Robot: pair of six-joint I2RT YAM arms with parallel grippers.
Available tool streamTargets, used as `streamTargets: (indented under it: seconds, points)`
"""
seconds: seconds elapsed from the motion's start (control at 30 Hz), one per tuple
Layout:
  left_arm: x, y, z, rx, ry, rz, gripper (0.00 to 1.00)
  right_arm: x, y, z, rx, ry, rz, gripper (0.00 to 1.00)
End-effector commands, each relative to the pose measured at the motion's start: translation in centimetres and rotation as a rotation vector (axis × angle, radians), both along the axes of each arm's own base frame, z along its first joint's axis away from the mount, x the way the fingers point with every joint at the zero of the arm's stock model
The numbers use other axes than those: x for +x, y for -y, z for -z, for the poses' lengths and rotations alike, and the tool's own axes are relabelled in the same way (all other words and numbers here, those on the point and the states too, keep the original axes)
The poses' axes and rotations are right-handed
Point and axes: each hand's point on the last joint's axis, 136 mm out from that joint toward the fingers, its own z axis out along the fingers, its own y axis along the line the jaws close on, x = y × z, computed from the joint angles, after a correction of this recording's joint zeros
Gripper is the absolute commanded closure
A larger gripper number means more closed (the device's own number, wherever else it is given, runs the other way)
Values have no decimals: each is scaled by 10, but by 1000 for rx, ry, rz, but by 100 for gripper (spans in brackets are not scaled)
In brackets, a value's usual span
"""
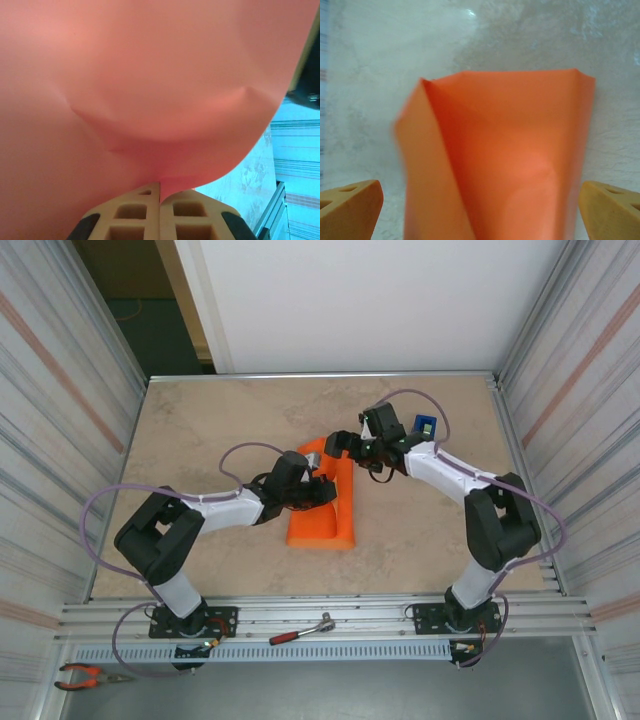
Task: Wrap the gift box in paper
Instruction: Second fold the wrapping paper around the gift box.
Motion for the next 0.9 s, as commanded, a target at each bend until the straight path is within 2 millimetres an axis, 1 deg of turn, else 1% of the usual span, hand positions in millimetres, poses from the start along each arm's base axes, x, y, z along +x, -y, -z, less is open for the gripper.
streamTargets:
  seconds: [0.0,0.1,0.23,0.37,0.7,0.8,0.87]
  points:
    - [-27,-21,60,173,-152,13,100,1,1,18,-36,-52,28,2]
    - [-27,-20,60,174,-153,14,100,-2,-4,30,-18,-82,2,0]
    - [-26,-20,60,173,-155,12,100,-8,-12,37,10,-106,-34,3]
    - [-26,-20,60,175,-157,15,100,-14,-12,45,15,-130,-45,7]
    - [-26,-18,59,172,-161,19,100,-23,-12,68,34,-185,-61,25]
    - [-26,-16,56,166,-159,27,100,-25,-11,72,34,-192,-62,33]
    - [-25,-14,53,160,-156,32,100,-27,-10,74,37,-196,-62,40]
